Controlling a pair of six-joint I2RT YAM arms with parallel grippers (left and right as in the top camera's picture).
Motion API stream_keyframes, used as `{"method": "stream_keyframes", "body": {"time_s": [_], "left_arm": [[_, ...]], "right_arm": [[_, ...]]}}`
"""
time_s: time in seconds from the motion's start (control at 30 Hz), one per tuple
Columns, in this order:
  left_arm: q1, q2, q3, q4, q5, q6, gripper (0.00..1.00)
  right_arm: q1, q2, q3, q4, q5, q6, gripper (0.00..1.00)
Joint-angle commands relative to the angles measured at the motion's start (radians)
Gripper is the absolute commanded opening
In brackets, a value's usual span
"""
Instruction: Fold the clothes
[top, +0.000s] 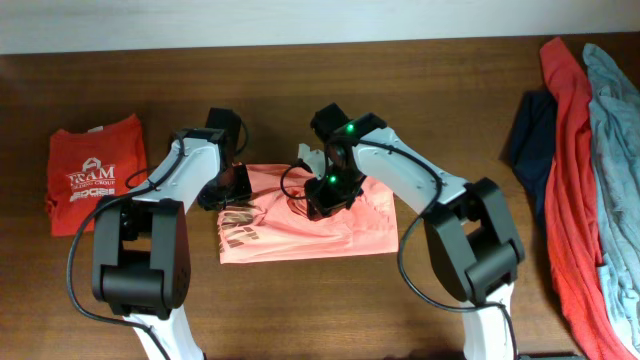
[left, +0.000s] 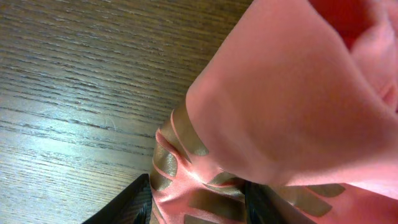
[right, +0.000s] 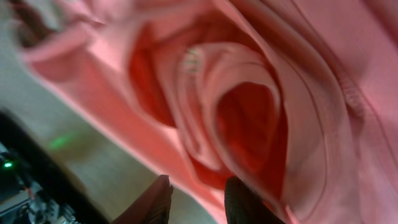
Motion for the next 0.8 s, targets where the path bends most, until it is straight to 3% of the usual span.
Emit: {"method": "stream_keyframes", "body": {"time_s": [0.0,0.3,0.77], "left_arm": [[0.006,0.031,-0.013,-0.001,-0.015,0.017,0.49],[0.006,0.031,-0.013,-0.005,-0.015,0.017,0.48],[0.006,0.031,-0.013,-0.005,-0.015,0.017,0.49]], "right_arm": [[-0.011,0.037,-0.010,0.001,0.057,-0.008,0.33],[-0.078,0.054,-0.010,-0.061,0.317,0.147,0.35],[-0.104,-0.026,-0.009,-0.190,0.326,0.122,0.38]]}}
